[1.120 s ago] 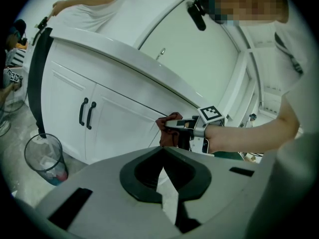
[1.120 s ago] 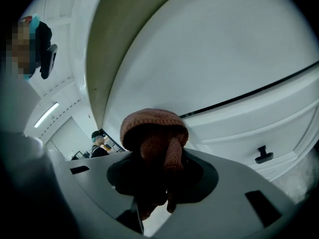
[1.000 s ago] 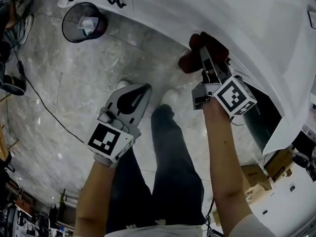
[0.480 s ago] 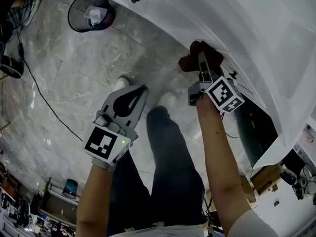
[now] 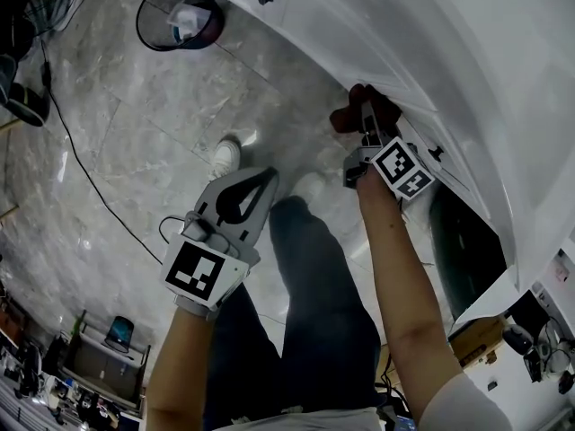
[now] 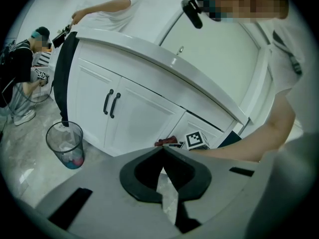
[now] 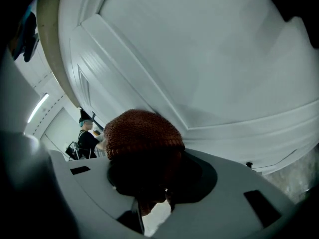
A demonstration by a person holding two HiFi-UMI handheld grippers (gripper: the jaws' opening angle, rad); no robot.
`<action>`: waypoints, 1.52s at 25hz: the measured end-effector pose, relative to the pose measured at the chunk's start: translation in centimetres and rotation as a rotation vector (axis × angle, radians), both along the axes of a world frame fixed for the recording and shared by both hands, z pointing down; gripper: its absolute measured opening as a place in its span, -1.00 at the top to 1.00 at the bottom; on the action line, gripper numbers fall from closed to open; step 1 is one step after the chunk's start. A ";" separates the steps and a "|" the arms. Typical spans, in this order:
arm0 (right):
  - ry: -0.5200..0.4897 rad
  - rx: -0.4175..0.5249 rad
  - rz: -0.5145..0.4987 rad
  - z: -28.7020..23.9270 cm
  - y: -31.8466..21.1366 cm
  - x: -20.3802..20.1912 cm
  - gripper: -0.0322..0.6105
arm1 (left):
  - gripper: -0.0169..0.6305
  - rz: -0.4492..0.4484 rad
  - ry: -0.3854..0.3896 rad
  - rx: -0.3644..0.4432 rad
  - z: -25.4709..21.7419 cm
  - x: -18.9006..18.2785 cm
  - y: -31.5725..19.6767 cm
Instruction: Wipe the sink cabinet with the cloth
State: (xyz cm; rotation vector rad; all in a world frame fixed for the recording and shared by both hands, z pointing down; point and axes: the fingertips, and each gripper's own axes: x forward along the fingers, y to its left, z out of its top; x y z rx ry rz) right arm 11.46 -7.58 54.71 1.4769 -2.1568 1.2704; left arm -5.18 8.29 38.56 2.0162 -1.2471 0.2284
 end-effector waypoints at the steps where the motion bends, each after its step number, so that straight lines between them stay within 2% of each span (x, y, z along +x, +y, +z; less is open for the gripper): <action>1: 0.013 0.003 -0.012 0.4 0.0 0.2 0.49 | 0.91 -0.003 0.001 -0.003 0.1 0.0 0.1; 6: 0.032 0.004 -0.062 1.6 0.5 0.6 0.49 | 0.91 0.000 0.002 -0.015 0.7 0.2 0.6; 11: 0.033 -0.007 -0.030 2.1 0.9 2.3 0.49 | 0.91 0.021 0.004 -0.017 1.1 0.9 1.1; 27: 0.153 -0.041 0.075 3.8 5.4 16.8 0.49 | 0.91 0.136 -0.016 -0.034 2.0 6.3 2.7; 38: 0.231 -0.041 0.142 3.2 8.0 25.5 0.49 | 0.91 0.211 -0.005 -0.006 1.1 12.2 3.2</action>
